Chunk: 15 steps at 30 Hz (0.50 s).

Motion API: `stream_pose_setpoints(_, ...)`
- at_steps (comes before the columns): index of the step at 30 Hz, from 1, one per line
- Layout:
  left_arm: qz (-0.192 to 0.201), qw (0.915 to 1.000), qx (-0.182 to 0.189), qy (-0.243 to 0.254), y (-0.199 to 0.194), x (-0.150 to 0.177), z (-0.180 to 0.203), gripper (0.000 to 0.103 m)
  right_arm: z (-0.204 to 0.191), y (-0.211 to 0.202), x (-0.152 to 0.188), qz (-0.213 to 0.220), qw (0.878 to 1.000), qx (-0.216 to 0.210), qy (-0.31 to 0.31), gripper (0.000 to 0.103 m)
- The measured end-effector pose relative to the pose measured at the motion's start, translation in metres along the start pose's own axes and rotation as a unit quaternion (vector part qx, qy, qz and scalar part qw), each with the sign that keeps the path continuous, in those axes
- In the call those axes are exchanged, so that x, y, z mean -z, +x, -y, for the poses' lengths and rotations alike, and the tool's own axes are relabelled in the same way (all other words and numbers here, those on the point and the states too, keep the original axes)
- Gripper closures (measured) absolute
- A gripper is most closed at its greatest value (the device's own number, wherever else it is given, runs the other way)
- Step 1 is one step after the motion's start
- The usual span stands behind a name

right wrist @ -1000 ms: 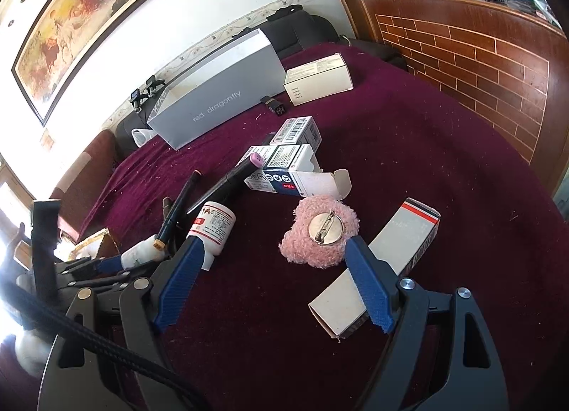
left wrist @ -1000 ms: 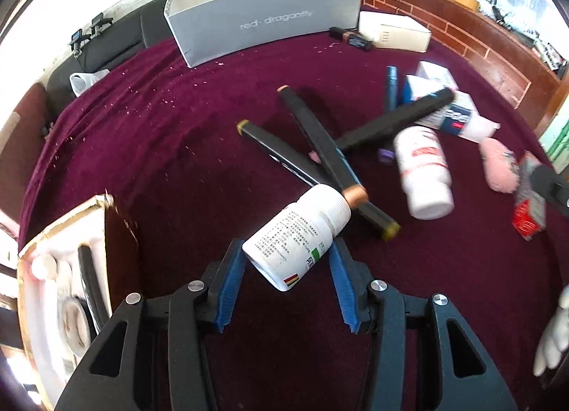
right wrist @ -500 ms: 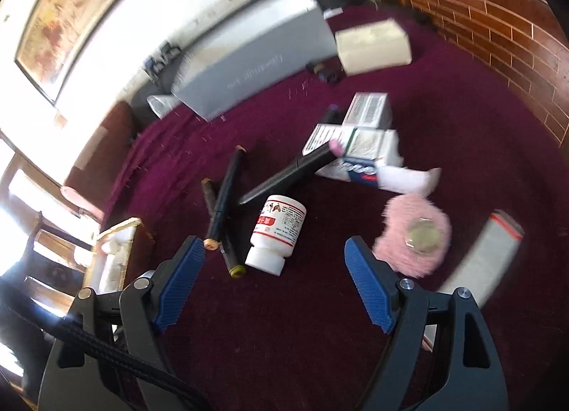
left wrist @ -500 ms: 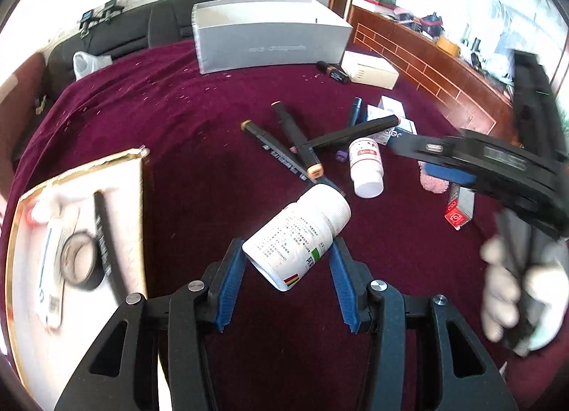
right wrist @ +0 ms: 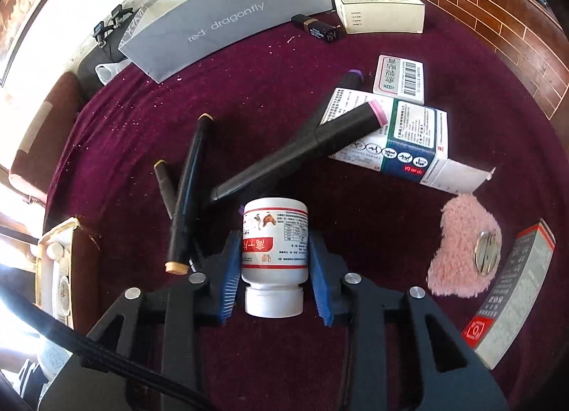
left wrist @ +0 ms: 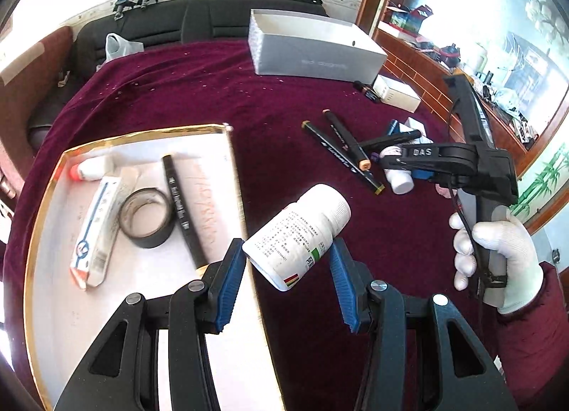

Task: Organize objects
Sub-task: 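Grasp the white pill bottle with red label using the right gripper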

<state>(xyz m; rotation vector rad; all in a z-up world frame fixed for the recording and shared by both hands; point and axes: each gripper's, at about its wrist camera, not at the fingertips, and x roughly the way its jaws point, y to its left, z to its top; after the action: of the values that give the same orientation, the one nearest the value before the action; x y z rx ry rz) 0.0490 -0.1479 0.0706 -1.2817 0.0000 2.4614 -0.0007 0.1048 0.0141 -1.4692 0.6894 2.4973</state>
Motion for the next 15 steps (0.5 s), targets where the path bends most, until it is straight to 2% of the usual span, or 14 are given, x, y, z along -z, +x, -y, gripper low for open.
stream_pose_setpoints(7, 0.018, 0.9996, 0.002, -0.021, -0.017, 0.009, -0.018, 0.061, -0.003, -0.030, 0.016, 0.013, 1.000, -0.011, -0.009, 0.070)
stream_pose_setpoints(12, 0.034, 0.9990, 0.001, -0.030, -0.034, 0.019, -0.030, 0.061, -0.017, -0.060, 0.031, 0.028, 0.999, -0.036, -0.026, 0.070)
stream_pose_setpoints(15, 0.045, 0.9982, -0.009, -0.039, -0.046, 0.027, -0.045, 0.061, -0.033, -0.078, 0.041, 0.031, 0.997, -0.065, -0.042, 0.070)
